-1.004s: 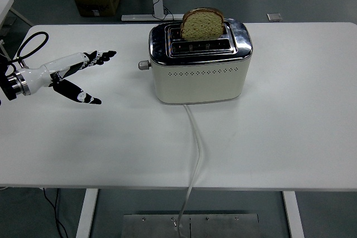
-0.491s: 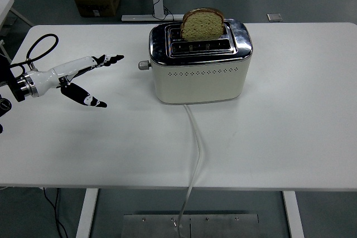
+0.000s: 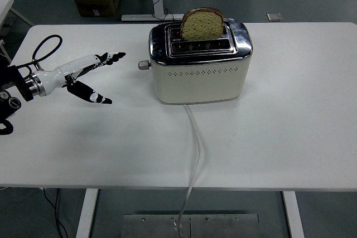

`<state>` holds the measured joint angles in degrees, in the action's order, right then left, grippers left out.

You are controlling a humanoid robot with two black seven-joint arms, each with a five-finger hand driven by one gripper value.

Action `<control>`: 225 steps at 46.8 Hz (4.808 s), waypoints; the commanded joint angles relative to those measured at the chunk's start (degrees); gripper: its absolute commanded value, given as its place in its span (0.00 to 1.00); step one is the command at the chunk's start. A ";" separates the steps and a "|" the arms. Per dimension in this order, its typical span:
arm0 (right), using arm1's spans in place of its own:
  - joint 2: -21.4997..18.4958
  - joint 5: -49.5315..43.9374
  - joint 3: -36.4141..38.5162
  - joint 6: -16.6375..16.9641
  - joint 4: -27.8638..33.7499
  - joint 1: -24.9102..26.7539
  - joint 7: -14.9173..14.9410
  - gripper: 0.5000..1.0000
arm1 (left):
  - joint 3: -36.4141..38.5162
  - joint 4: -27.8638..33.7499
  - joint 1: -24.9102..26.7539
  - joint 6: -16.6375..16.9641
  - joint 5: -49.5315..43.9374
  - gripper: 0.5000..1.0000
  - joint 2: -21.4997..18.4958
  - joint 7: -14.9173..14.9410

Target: Press down toaster

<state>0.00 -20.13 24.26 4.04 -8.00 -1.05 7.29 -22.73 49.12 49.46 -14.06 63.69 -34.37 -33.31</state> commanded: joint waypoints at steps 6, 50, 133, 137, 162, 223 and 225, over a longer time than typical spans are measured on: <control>0.00 0.00 0.00 0.00 0.00 0.00 0.00 1.00 | 0.14 -0.08 0.20 0.00 0.12 1.00 0.53 0.00; 0.00 -0.09 0.00 0.00 0.00 0.00 0.00 1.00 | 0.40 -2.98 0.47 1.75 1.17 1.00 3.34 -0.09; 0.00 -0.09 0.00 0.00 0.00 0.00 0.00 1.00 | 2.25 -2.89 -0.50 2.11 4.87 1.00 6.77 -0.53; 0.00 -0.08 0.00 0.00 0.00 0.00 0.00 1.00 | 2.34 -2.98 -0.68 2.11 4.87 1.00 6.85 -0.53; 0.00 0.00 0.00 0.00 0.00 0.00 0.00 1.00 | 3.04 -4.12 -2.43 2.11 4.69 1.00 7.91 -0.27; 0.00 0.00 0.00 0.00 0.00 0.00 0.00 1.00 | 3.22 -10.27 -2.96 2.11 -8.57 1.00 8.00 0.00; 0.00 -0.08 0.00 0.00 0.00 0.00 0.00 1.00 | 3.22 -11.50 -2.88 2.20 -11.12 1.00 7.91 0.00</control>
<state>0.00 -20.14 24.26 4.04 -8.00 -1.06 7.30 -19.53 39.03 46.46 -11.89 55.67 -26.26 -33.33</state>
